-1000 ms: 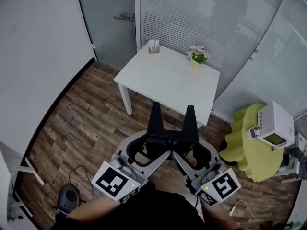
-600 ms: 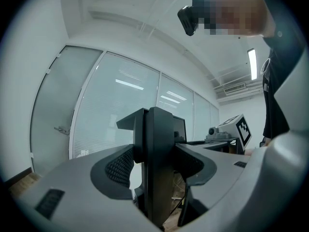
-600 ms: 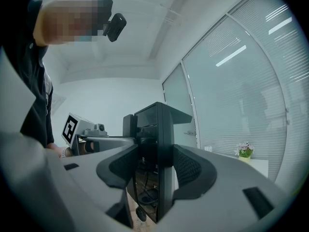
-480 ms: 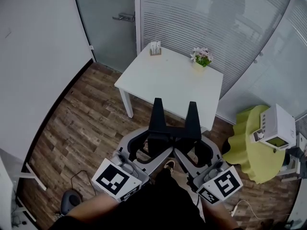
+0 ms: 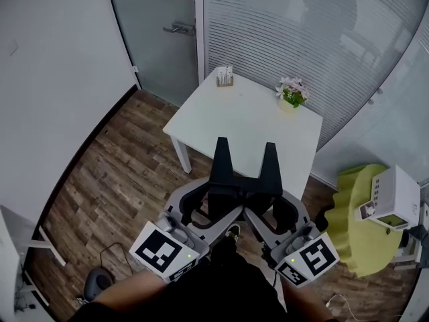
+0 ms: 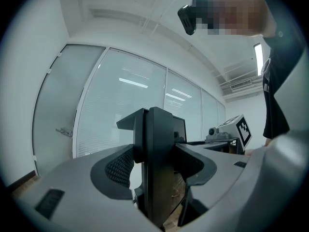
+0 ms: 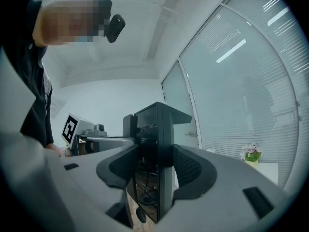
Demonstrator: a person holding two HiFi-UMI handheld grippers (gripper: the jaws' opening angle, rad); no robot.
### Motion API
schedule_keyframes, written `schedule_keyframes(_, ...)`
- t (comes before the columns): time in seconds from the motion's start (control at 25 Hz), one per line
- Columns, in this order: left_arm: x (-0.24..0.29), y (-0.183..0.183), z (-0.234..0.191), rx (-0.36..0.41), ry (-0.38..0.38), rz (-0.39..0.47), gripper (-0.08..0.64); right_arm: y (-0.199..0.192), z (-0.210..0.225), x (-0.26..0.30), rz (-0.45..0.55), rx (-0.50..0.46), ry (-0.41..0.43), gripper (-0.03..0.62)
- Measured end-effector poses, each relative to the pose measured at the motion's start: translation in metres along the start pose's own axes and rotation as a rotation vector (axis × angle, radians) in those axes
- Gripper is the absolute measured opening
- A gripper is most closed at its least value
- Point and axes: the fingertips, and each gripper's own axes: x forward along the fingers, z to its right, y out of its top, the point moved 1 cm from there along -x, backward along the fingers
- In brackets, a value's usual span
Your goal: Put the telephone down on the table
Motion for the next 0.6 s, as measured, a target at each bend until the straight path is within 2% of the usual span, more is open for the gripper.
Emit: schedule_keyframes(0.6,0.122,0.015,-0.054,-0.010,0.041,-0.023,0.268,0.021,0.129,0.041,0.001,0.012,0.040,0.238)
